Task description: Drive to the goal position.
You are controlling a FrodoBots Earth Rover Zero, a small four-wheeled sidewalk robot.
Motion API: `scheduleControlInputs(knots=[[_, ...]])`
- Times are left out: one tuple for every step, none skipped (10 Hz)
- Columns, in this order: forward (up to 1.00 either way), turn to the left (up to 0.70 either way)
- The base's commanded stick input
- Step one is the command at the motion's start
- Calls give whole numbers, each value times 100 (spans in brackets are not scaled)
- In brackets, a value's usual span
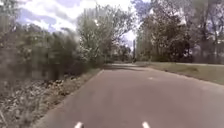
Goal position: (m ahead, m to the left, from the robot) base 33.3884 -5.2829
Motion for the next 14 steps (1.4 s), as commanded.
scheduleControlInputs(knots=[[100,0],[100,0],[100,0],[100,0],[100,0],[100,0],[100,0],[100,0],[100,-8],[100,-27],[100,-27],[100,-27],[100,-27],[100,-27]])
